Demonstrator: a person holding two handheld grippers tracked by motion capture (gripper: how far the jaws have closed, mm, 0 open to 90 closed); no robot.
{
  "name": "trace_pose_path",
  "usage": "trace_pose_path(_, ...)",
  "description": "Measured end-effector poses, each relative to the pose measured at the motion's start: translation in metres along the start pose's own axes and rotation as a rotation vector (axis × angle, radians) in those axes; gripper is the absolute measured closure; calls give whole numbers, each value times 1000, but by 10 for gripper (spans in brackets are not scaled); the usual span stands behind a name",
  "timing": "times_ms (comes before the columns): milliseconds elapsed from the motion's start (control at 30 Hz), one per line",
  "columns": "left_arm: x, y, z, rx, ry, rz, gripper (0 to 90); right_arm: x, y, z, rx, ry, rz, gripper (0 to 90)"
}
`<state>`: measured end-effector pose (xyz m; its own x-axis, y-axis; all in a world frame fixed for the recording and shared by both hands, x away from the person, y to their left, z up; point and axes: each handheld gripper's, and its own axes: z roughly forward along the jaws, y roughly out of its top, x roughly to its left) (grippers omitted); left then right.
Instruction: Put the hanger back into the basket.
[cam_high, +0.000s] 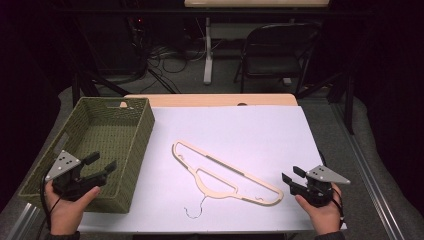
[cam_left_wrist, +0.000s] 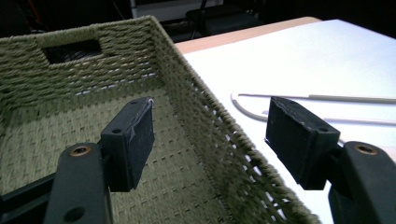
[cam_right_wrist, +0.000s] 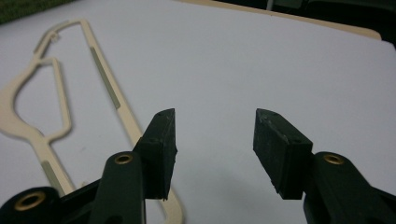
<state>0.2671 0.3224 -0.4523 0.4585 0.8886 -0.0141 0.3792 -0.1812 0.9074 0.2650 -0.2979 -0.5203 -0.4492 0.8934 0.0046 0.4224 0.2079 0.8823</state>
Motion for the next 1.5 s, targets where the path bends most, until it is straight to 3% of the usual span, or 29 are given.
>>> trace_pose_path(33,0,0,-1,-4,-6,3,323,0,0,0,0,0,0,491)
trace_pose_path(67,-2,1,-2,-11,-18,1,322,7,2,3,-9,-24,-56,490)
trace_pose_path(100,-2,1,-2,-11,-18,1,320,7,2,3,-9,-24,-56,490)
trace_pose_path(133,-3,2,-3,-10,-29,1,314,11,6,2,8,-26,-92,484)
trace_pose_path(200,-4,3,-3,-9,-35,1,310,12,7,2,-5,-24,-95,476)
trace_pose_path(300,-7,5,-3,-2,-45,16,275,15,10,2,23,-14,-88,437)
trace_pose_path(333,-10,6,-3,1,-48,31,270,15,11,3,33,12,-63,438)
trace_pose_path(433,-12,8,-4,7,-58,32,261,16,13,3,37,44,-56,437)
trace_pose_path(467,-13,9,-4,9,-61,27,252,17,18,2,62,55,-74,434)
trace_pose_path(800,-14,10,-4,18,-73,20,251,33,51,8,76,91,-123,417)
trace_pose_path(1067,-15,11,-3,17,-91,16,251,45,69,17,105,113,-200,441)
trace_pose_path(1267,-16,10,0,41,-104,7,251,48,81,25,215,149,-209,477)
trace_pose_path(1333,-16,10,0,42,-111,0,251,49,87,32,298,170,-221,519)
trace_pose_path(1367,-16,10,0,40,-112,-1,251,49,87,32,298,170,-221,519)
trace_pose_path(1467,-15,10,0,43,-109,5,257,52,94,45,402,192,-237,538)
trace_pose_path(1500,-15,10,0,43,-109,5,261,52,94,45,402,192,-237,538)
